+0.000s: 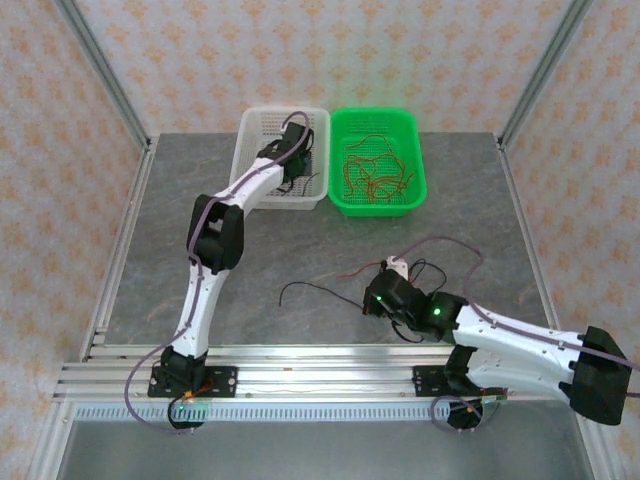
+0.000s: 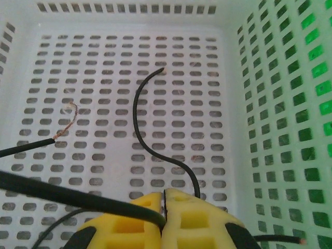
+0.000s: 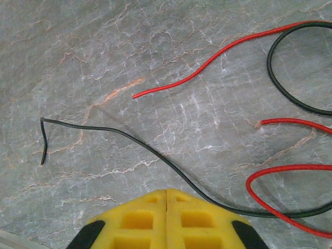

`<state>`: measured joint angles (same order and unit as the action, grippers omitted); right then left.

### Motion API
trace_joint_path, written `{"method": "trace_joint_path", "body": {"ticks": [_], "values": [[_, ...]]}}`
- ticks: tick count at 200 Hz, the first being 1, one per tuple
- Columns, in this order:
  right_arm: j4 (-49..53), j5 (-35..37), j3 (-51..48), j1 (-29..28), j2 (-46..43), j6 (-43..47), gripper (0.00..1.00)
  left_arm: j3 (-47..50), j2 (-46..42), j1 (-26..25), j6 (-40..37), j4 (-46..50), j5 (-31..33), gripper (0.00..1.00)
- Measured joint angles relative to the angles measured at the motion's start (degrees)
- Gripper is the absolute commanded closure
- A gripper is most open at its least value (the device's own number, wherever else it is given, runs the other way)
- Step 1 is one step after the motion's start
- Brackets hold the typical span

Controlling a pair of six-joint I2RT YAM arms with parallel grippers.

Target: Untangle the cables

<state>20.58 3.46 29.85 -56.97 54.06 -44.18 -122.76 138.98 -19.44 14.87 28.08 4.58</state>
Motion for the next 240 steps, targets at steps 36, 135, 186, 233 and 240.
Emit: {"method": "trace_joint_path", "body": {"ticks": [36,135,186,233,240], "values": [[0.7,0.0,0.0,0.0,-0.2,-0.5,0.9,-2.4,0.3,0.1,0.9,5.1,-1.0,0.56],[4.3,2.3,1.8,1.5,-0.6,-3.4,0.75,-4.8,-6.9,-1.0,0.1,15.5,-3.7,0.44],[5.4,2.1,1.7,7.9,-1.9,-2.9,0.71,3.5,-25.0,-7.3,0.0,14.0,-3.9,0.43],[5.5,-0.5,0.8,18.2,-3.3,0.4,0.7,21.2,-42.5,-11.6,0.8,6.7,-3.9,0.42],[5.5,-1.1,0.6,19.7,-3.3,0.9,0.69,23.8,-44.5,-11.7,1.2,5.6,-3.8,0.42]]}}
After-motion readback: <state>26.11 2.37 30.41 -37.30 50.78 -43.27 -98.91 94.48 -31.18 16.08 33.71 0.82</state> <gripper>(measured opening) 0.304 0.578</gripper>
